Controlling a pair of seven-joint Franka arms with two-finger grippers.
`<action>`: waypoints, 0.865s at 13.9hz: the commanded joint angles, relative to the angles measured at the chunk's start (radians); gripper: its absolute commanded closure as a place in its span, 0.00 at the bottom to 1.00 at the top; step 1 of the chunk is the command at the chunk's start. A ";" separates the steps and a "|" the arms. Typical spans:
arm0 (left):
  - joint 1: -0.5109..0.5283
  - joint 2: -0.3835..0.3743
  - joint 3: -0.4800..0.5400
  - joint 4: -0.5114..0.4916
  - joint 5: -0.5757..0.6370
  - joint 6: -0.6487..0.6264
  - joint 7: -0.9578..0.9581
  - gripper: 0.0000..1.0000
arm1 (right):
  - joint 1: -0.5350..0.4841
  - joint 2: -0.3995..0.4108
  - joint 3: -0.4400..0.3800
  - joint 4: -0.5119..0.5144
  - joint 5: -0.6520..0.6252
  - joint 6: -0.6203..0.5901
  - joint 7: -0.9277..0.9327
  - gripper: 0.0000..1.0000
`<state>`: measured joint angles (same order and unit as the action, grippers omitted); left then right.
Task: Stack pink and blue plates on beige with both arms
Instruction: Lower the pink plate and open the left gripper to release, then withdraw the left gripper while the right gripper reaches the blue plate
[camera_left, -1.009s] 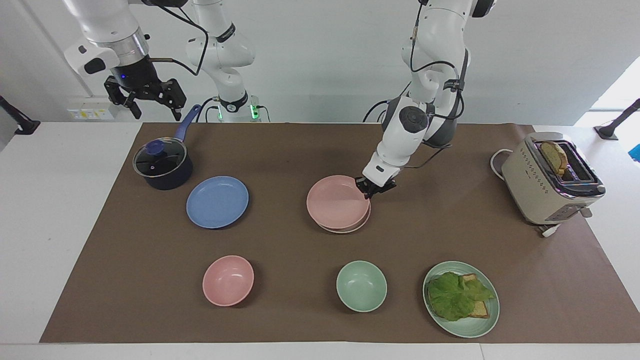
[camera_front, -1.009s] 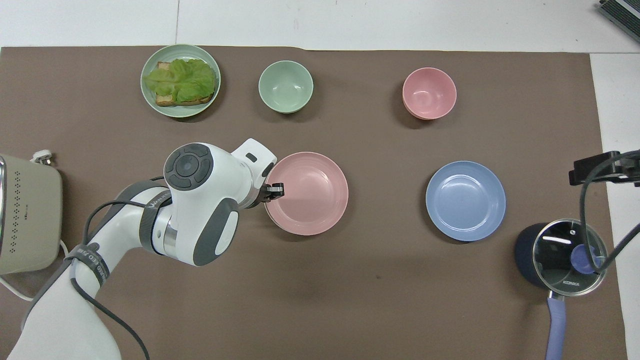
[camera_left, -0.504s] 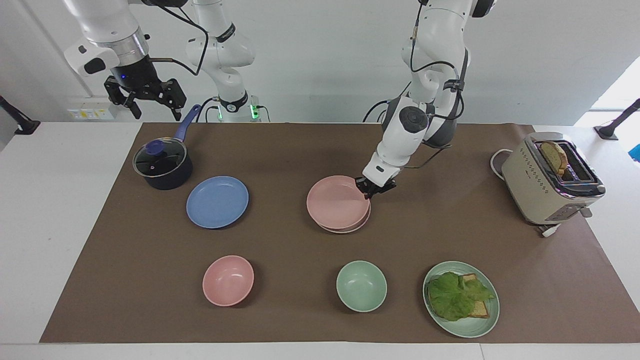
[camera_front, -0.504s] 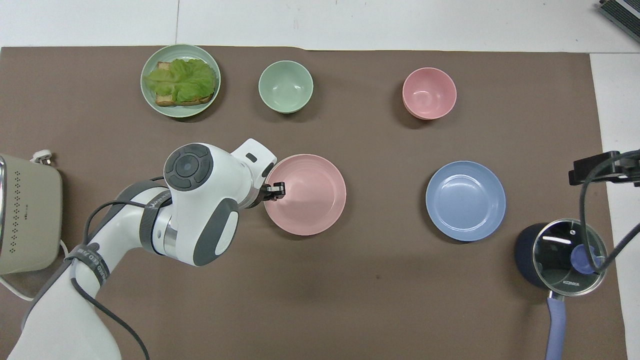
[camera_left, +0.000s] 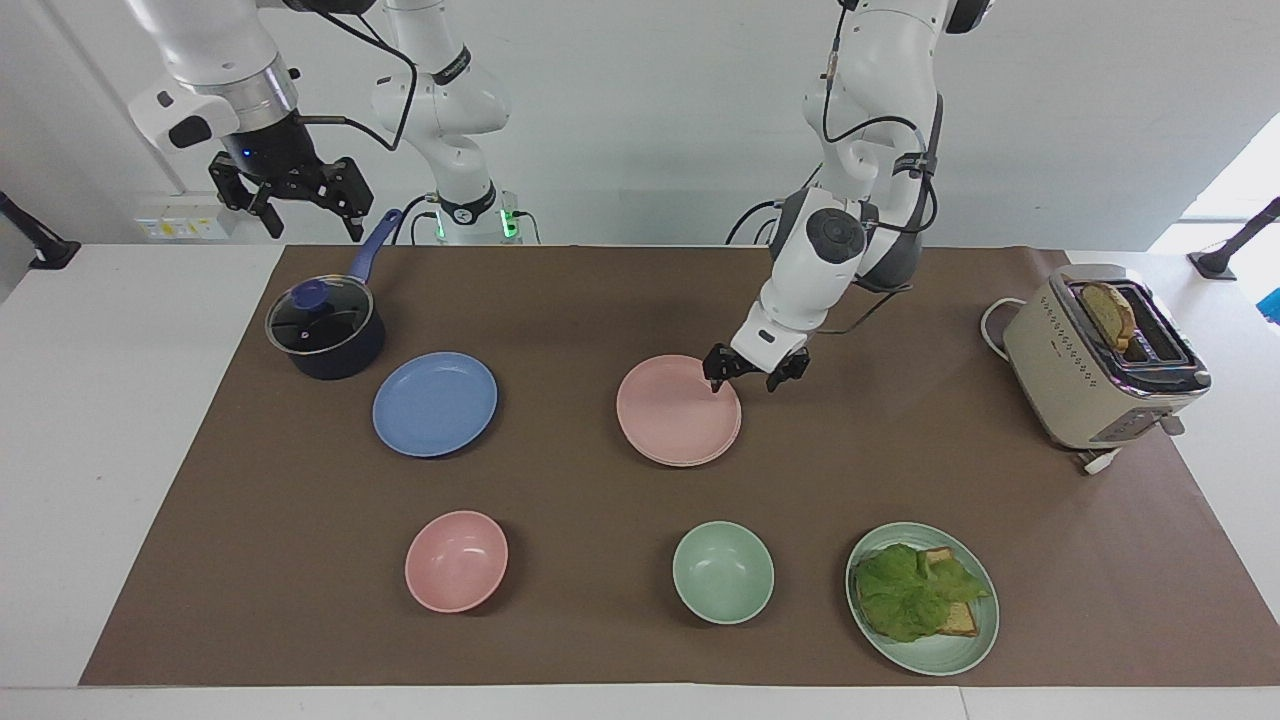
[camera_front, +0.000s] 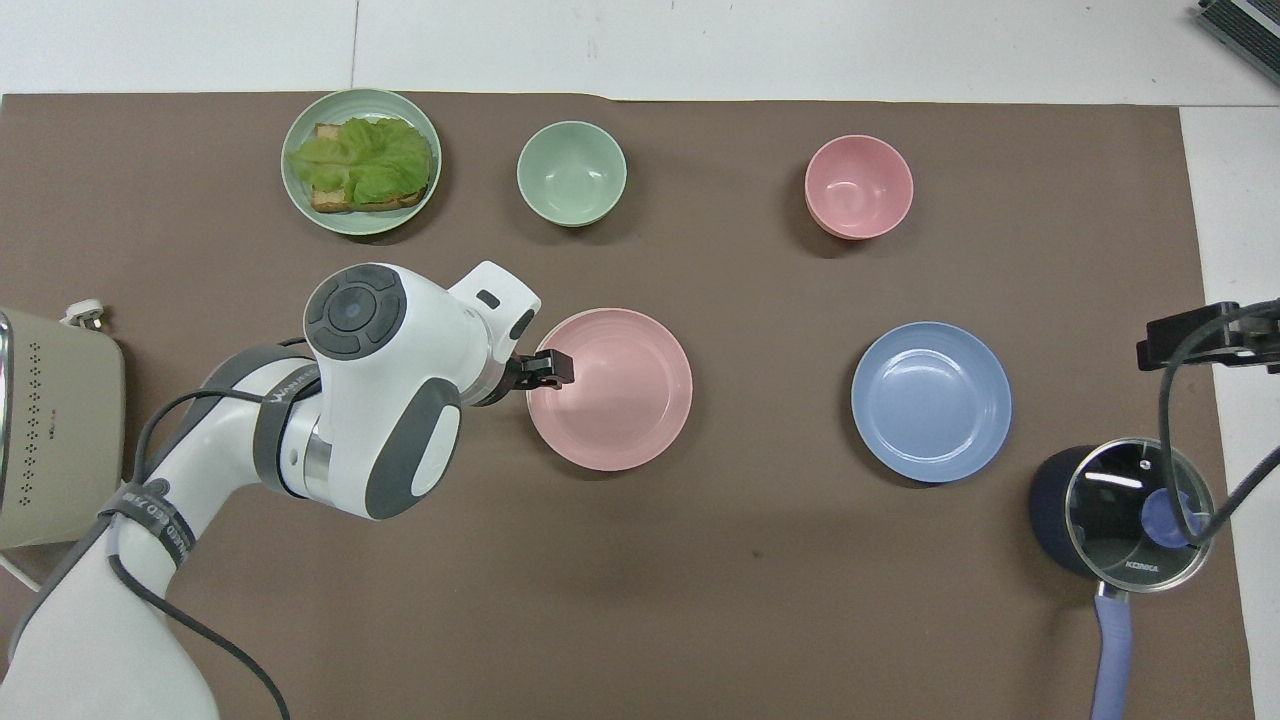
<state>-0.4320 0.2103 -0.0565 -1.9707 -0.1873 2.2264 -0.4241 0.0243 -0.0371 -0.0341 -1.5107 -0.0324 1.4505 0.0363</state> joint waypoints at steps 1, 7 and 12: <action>0.048 -0.026 0.006 0.006 0.048 -0.033 0.016 0.00 | -0.011 -0.004 0.003 -0.003 0.019 0.007 -0.033 0.00; 0.208 -0.113 0.006 0.006 0.104 -0.069 0.155 0.00 | -0.006 -0.003 0.003 -0.023 0.017 0.033 -0.030 0.00; 0.312 -0.155 0.006 0.110 0.104 -0.253 0.316 0.00 | -0.006 0.008 0.003 -0.080 0.017 0.108 -0.032 0.00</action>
<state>-0.1510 0.0618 -0.0402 -1.9176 -0.0988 2.0623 -0.1514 0.0251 -0.0281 -0.0339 -1.5529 -0.0316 1.5154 0.0363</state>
